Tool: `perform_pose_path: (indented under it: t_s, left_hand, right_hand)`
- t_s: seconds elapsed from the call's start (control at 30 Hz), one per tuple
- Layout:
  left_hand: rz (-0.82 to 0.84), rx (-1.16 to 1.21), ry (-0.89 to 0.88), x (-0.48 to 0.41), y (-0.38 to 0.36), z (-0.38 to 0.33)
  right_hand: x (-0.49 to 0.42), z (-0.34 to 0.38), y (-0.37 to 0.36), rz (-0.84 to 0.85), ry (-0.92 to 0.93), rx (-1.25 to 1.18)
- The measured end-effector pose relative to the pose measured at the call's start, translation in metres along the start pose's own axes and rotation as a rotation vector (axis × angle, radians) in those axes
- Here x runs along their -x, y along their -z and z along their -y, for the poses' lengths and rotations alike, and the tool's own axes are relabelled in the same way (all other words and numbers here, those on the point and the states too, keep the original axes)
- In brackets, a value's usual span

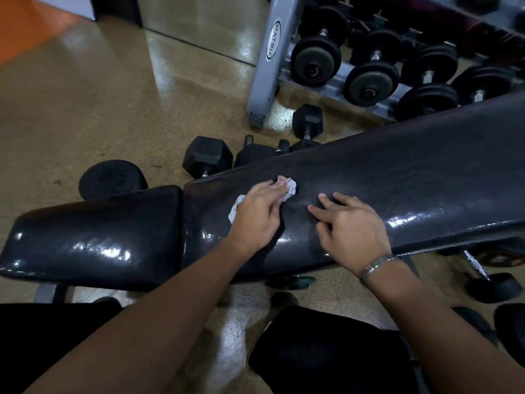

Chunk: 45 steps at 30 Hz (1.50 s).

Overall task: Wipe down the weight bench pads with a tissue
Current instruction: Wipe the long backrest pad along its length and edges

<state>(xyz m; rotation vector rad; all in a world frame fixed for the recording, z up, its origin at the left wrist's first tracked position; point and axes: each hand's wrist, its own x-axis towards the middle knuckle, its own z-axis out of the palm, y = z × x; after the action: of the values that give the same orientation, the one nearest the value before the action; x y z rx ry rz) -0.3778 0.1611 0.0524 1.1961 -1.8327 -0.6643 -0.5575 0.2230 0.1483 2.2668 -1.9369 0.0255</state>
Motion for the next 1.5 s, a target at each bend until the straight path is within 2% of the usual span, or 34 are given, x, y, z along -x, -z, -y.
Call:
perform_pose_path:
  t_s: [0.27, 0.53, 1.03, 1.4, 1.5]
  left_hand:
    - [-0.012, 0.012, -0.106, 0.059, 0.001, -0.026]
    - [0.071, -0.004, -0.226, 0.092, 0.001, -0.021]
    - [0.111, -0.064, -0.388, 0.12, 0.003, -0.013]
    - [0.167, -0.223, -0.486, 0.129, 0.01, -0.016]
    - [0.236, -0.239, -0.535, 0.136, 0.008, -0.016]
  right_hand:
    - [-0.002, 0.002, 0.002, 0.065, -0.005, 0.047]
    - [-0.002, 0.002, 0.001, 0.098, -0.022, 0.035]
    - [0.001, 0.002, 0.002, 0.093, -0.033, 0.005]
    - [0.001, 0.003, 0.007, 0.13, -0.03, -0.009]
    - [0.001, 0.003, 0.008, 0.138, -0.032, -0.014]
